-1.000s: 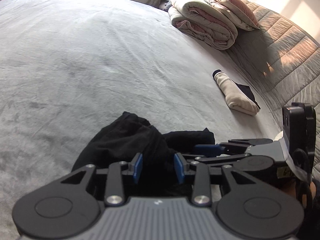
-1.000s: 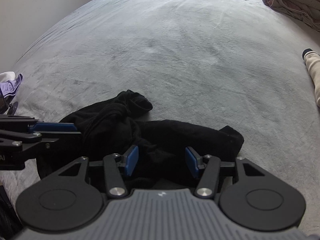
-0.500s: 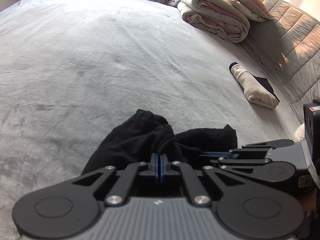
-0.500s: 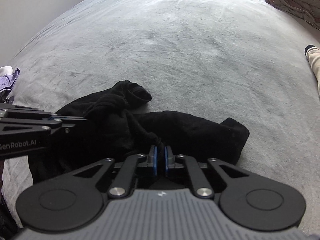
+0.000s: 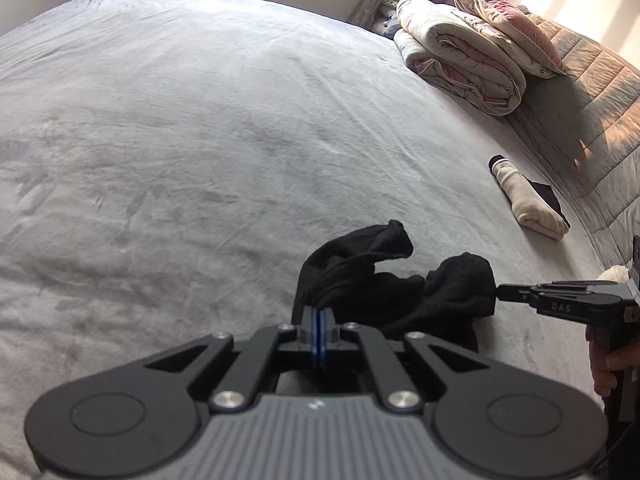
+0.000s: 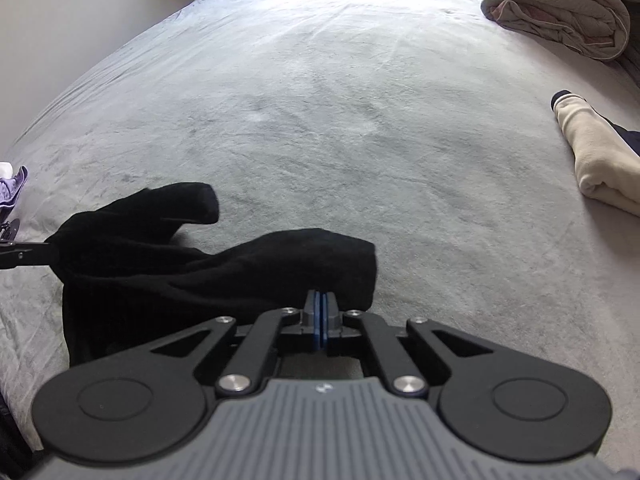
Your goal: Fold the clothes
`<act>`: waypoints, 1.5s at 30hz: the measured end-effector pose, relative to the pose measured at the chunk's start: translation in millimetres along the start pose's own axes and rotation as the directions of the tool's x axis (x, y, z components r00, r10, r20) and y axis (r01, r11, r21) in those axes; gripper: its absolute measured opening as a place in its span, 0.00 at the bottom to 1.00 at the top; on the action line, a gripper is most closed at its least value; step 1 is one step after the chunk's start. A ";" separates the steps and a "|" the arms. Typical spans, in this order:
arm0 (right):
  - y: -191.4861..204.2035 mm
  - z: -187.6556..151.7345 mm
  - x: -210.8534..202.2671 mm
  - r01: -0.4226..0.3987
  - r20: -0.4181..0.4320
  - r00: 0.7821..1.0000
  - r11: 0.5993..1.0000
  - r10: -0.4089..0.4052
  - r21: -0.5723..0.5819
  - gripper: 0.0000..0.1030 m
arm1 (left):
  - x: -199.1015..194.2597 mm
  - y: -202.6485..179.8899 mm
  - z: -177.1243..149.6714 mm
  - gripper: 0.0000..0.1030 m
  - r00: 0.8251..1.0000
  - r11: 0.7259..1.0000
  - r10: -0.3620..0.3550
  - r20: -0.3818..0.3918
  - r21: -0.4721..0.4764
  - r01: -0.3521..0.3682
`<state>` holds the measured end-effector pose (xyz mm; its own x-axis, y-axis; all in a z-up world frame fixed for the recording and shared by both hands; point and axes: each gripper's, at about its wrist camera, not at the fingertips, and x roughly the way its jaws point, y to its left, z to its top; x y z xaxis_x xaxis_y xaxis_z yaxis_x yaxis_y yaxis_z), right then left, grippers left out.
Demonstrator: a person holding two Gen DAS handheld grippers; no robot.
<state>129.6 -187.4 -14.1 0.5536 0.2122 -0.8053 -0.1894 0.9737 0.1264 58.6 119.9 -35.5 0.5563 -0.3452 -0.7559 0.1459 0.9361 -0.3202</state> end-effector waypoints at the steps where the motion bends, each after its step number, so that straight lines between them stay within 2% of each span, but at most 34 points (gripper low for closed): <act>1: 0.5 -1.0 -0.2 -0.002 -0.003 1.000 1.000 0.002 0.000 0.01 | -2.4 3.1 -2.8 0.01 1.000 1.000 0.008 -0.003 0.002 -0.008; 6: 5.2 -4.0 1.8 -0.046 -0.021 0.999 0.999 0.046 0.014 0.04 | -9.6 20.2 -21.2 0.01 0.999 1.000 0.003 -0.049 -0.027 -0.005; 7: 7.4 -4.4 2.8 -0.055 -0.024 0.998 0.998 0.056 0.019 0.13 | -8.9 23.0 -25.4 0.01 0.998 0.999 -0.005 -0.067 -0.035 0.002; 9: 12.5 -4.0 5.3 -0.069 -0.029 0.997 0.997 0.070 0.026 0.18 | -5.7 26.7 -32.6 0.01 0.994 0.999 -0.016 -0.105 -0.041 0.012; 10: 15.3 -3.2 7.1 -0.073 -0.031 0.997 0.997 0.074 0.029 0.27 | -4.4 27.9 -35.2 0.01 0.992 0.999 -0.020 -0.121 -0.040 0.016; 11: 17.9 -2.4 7.8 -0.077 -0.030 0.997 0.997 0.078 0.026 0.44 | -3.1 29.1 -37.8 0.02 0.990 0.999 -0.024 -0.136 -0.039 0.019; 13: 23.0 -1.0 8.7 -0.085 -0.026 0.996 0.996 0.086 0.018 0.50 | -3.7 29.4 -39.5 0.04 0.989 0.999 -0.033 -0.146 -0.024 0.029; 15: 28.1 0.4 9.7 -0.093 -0.021 0.995 0.996 0.094 0.010 0.50 | -7.8 27.2 -37.1 0.11 0.991 0.999 -0.043 -0.125 -0.008 0.042; 18: 35.6 4.1 13.3 -0.109 -0.020 0.994 0.994 0.109 0.004 0.51 | -8.7 21.8 -28.4 0.28 0.994 0.999 -0.046 -0.095 0.002 0.047; 19: 39.3 4.7 13.8 -0.115 -0.018 0.993 0.993 0.115 0.000 0.50 | -7.1 19.9 -25.4 0.30 0.995 0.999 -0.046 -0.089 0.004 0.046; 28: 93.1 5.7 15.5 -0.202 -0.024 0.979 0.971 0.201 -0.131 0.51 | 14.6 5.9 -0.1 0.32 0.996 0.996 -0.083 -0.031 -0.034 0.082; 34: 123.3 3.8 31.7 -0.216 -0.053 0.976 0.956 0.210 -0.197 0.51 | 30.5 5.3 4.5 0.37 0.997 0.996 -0.064 0.034 -0.064 0.066; 36: 133.1 1.4 39.4 -0.209 -0.070 0.978 0.950 0.199 -0.232 0.41 | 36.5 11.5 3.2 0.37 0.996 0.992 -0.077 0.035 -0.095 0.080; 38: 141.6 -1.0 45.8 -0.191 -0.079 0.981 0.943 0.176 -0.271 0.16 | 39.6 14.5 2.9 0.37 0.997 0.992 -0.078 0.028 -0.099 0.080; 40: 144.6 -1.8 47.8 -0.165 -0.070 0.986 0.940 0.151 -0.300 0.05 | 42.0 17.1 2.6 0.37 0.996 0.991 -0.080 0.023 -0.102 0.082; 45: 128.1 2.8 34.0 -0.122 -0.007 0.992 0.956 0.124 -0.267 0.04 | 43.0 23.4 -2.1 0.38 0.995 0.990 -0.099 0.025 -0.099 0.101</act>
<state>126.4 -55.2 -23.7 0.5204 0.3312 -0.7871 -0.4653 0.8829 0.0639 84.2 126.8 -76.7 0.5595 -0.4340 -0.7061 0.1192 0.8852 -0.4496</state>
